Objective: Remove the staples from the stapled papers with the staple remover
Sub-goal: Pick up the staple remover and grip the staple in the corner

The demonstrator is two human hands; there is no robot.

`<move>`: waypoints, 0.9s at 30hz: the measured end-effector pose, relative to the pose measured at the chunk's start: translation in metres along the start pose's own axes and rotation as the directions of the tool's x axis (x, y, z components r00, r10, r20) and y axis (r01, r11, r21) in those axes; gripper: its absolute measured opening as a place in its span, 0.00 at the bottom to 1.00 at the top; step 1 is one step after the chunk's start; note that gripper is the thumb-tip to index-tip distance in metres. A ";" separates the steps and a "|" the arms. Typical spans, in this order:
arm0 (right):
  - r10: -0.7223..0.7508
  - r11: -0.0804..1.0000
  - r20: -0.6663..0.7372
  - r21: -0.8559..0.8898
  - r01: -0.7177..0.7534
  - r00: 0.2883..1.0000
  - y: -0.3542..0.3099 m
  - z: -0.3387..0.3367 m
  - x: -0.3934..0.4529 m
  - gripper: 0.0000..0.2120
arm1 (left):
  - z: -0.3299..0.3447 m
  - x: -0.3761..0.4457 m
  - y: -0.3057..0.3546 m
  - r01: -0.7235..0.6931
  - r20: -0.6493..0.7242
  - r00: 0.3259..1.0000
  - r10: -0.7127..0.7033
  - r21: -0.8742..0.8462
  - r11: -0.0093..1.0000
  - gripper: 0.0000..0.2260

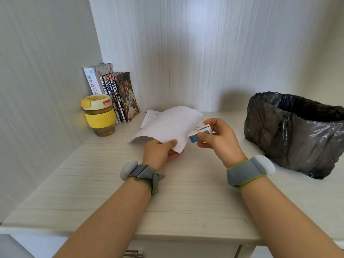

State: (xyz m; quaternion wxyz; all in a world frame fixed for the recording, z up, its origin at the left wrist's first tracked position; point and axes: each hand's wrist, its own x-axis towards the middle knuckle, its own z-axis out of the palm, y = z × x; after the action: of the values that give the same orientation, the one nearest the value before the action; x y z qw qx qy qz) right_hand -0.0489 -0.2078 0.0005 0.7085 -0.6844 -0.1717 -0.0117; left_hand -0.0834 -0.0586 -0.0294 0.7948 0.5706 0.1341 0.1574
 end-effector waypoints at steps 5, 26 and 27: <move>0.266 0.956 0.070 0.112 -0.273 0.961 0.000 -0.001 0.003 0.05 | 0.002 -0.001 0.000 0.002 0.006 1.000 -0.002 -0.008 1.000 0.07; 0.456 0.822 0.165 0.300 -0.484 0.875 0.016 -0.001 0.009 0.04 | 0.000 0.003 -0.002 -0.027 0.024 0.999 0.026 0.017 0.999 0.06; 0.451 0.818 0.172 0.312 -0.483 0.876 0.016 -0.001 0.009 0.04 | 0.000 0.003 -0.002 -0.025 0.027 0.999 0.024 0.016 1.000 0.06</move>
State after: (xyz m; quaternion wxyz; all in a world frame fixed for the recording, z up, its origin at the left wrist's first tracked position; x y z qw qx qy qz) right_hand -0.0363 -0.2056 -0.0131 0.7899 -0.5702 -0.0300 0.2236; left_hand -0.0805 -0.0585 -0.0316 0.7897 0.5808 0.1179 0.1584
